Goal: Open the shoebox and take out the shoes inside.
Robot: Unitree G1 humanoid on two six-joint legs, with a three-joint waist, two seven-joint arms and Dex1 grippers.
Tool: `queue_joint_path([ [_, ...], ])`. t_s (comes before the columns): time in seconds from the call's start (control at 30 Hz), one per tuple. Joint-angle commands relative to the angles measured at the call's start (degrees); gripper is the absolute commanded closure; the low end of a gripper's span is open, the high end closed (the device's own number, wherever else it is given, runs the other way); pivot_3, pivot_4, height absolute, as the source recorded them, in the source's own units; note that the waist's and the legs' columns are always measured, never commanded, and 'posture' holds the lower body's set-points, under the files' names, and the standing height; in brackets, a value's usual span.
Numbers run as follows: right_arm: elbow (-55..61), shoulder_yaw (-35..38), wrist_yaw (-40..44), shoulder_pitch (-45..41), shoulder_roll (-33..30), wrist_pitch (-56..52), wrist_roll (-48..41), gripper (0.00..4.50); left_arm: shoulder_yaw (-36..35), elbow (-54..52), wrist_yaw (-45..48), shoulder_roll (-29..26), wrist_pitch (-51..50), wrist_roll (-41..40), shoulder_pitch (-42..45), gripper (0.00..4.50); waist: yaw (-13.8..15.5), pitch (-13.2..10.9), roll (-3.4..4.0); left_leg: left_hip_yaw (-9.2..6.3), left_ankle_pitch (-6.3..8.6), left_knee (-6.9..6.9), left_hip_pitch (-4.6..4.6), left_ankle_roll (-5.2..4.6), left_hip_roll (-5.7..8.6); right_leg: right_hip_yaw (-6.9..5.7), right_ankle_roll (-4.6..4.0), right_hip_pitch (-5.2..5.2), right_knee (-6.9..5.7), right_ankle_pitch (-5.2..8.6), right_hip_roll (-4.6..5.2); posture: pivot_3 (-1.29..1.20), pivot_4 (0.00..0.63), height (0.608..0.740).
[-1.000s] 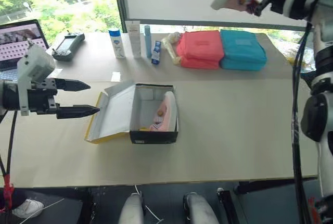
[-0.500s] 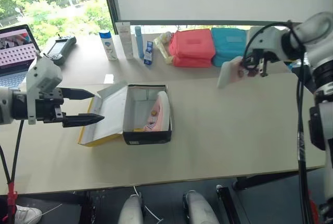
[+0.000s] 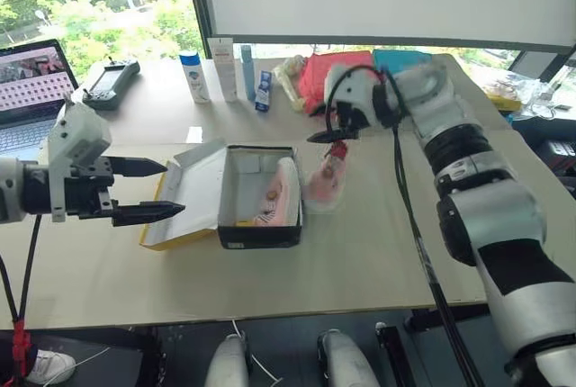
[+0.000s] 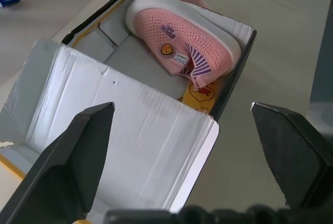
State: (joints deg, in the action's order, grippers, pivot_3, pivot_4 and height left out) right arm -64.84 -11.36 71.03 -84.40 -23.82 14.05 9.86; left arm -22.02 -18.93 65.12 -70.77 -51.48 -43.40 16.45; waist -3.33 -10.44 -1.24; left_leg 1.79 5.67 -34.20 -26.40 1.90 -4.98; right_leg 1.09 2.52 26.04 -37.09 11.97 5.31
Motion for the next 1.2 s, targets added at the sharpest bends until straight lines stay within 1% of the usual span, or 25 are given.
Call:
queue_joint_path([
  [0.03, 8.6, 2.7, 5.6, -2.4, -1.9, -1.3, -4.7, 0.05, -2.7, -0.9, -0.2, -0.4, 0.1, -0.7, 0.0, 0.0, 0.0, 0.0, 0.0, 0.0, 0.01, -0.02, 0.0, 0.02, 0.0, 0.0, 0.02, 0.0, 0.0, 0.01, 0.0, 0.0, 0.15, 0.724],
  [0.13, 19.2, 1.6, 13.0, 0.6, -1.3, -4.5, -8.6, 0.02, -1.9, -0.5, -0.2, -0.2, 0.6, -0.5, 0.1, 0.0, 0.0, 0.0, 0.0, 0.0, 0.01, -0.02, 0.02, 0.03, -0.01, 0.0, 0.11, 0.0, -0.03, 0.06, -0.01, 0.0, 0.15, 0.724],
  [0.17, 22.9, -0.2, 14.5, 1.9, -1.0, -3.7, -8.3, 0.02, -1.2, -0.2, -0.2, 0.0, 0.9, -0.4, 0.6, 0.0, -0.1, 0.0, -0.01, 0.0, 0.01, -0.02, 0.03, 0.03, -0.02, -0.01, 0.11, 0.0, -0.04, 0.06, -0.02, 0.0, 0.15, 0.724],
  [0.23, 28.1, -4.8, 15.8, 3.6, -1.2, -0.8, -4.7, 0.02, 0.6, 0.5, -0.3, 0.5, 1.8, 0.0, 1.9, 0.0, -0.4, 0.0, 0.0, 0.0, 0.01, -0.02, 0.04, 0.02, -0.02, -0.01, 0.11, 0.0, -0.05, 0.06, -0.03, 0.0, 0.15, 0.724],
  [0.3, 30.9, -7.6, 15.9, 4.5, -1.4, 1.6, -2.4, 0.02, 2.1, 1.2, -0.3, 0.8, 2.4, 0.5, 3.4, 0.0, -0.4, 0.0, -0.01, 0.0, 0.0, -0.03, 0.04, 0.01, -0.03, -0.01, 0.11, 0.02, -0.09, 0.06, -0.05, 0.0, 0.15, 0.724],
  [0.4, 33.8, -10.8, 16.5, 5.8, -0.7, 6.3, -1.7, 0.02, 3.8, 2.0, -0.6, 1.5, 3.1, 0.9, 5.4, 0.0, -0.1, 0.0, -0.02, 0.0, 0.0, -0.05, 0.04, 0.06, -0.03, -0.01, 0.11, 0.02, -0.09, 0.05, -0.04, 0.0, 0.15, 0.724],
  [0.5, 38.3, -14.6, 19.4, 8.6, -1.8, 10.3, -1.1, 0.02, 3.3, 0.9, 0.1, 1.7, 3.3, 0.5, 3.9, 0.0, 0.1, 0.0, -0.03, 0.0, 0.0, -0.06, 0.03, 0.07, -0.03, -0.01, 0.11, 0.02, -0.07, 0.06, -0.04, 0.0, 0.15, 0.724],
  [0.63, 42.6, -17.0, 20.8, 10.5, -1.7, 10.5, -2.6, 0.02, 3.3, 0.3, -0.4, 2.0, 3.5, 0.4, 3.2, 0.0, 0.6, 0.0, -0.03, 0.0, 0.0, -0.06, 0.03, 0.07, -0.03, -0.01, 0.1, 0.03, -0.07, 0.06, -0.04, 0.0, 0.15, 0.724],
  [0.8, 41.4, -20.9, 18.7, 10.6, -0.3, 14.6, 0.4, 0.02, 2.1, -0.2, -3.0, 3.3, 1.5, -0.9, 3.5, 0.0, 0.7, 0.0, -0.06, 0.0, -0.01, -0.07, 0.05, 0.1, -0.05, -0.03, 0.08, 0.02, -0.09, 0.06, -0.05, 0.0, 0.15, 0.724],
  [0.97, 37.5, -23.2, 17.0, 9.4, 2.2, 17.7, 2.1, 0.02, 0.1, -1.7, -3.3, 3.3, 0.9, -1.3, 1.3, 0.0, 0.8, 0.0, -0.07, 0.0, -0.02, -0.07, 0.04, 0.11, -0.05, -0.04, 0.08, 0.03, -0.07, 0.06, -0.05, 0.0, 0.15, 0.724],
  [1.07, 34.8, -24.1, 16.0, 8.9, 2.7, 20.4, 3.7, 0.02, -0.7, -2.2, -3.8, 3.1, 0.6, -1.6, 0.6, 0.0, 0.9, 0.0, -0.08, 0.0, -0.02, -0.06, 0.04, 0.11, -0.06, -0.04, 0.07, 0.03, -0.07, 0.06, -0.05, 0.0, 0.15, 0.724],
  [1.2, 33.3, -25.5, 17.0, 8.9, 2.3, 22.7, 5.3, 0.02, -2.2, -3.1, -4.1, 3.1, -0.3, -2.3, -0.4, 0.0, 0.9, 0.0, -0.09, 0.0, -0.03, -0.07, 0.04, 0.14, -0.05, -0.05, 0.01, 0.02, -0.07, 0.1, -0.04, 0.0, 0.15, 0.724],
])
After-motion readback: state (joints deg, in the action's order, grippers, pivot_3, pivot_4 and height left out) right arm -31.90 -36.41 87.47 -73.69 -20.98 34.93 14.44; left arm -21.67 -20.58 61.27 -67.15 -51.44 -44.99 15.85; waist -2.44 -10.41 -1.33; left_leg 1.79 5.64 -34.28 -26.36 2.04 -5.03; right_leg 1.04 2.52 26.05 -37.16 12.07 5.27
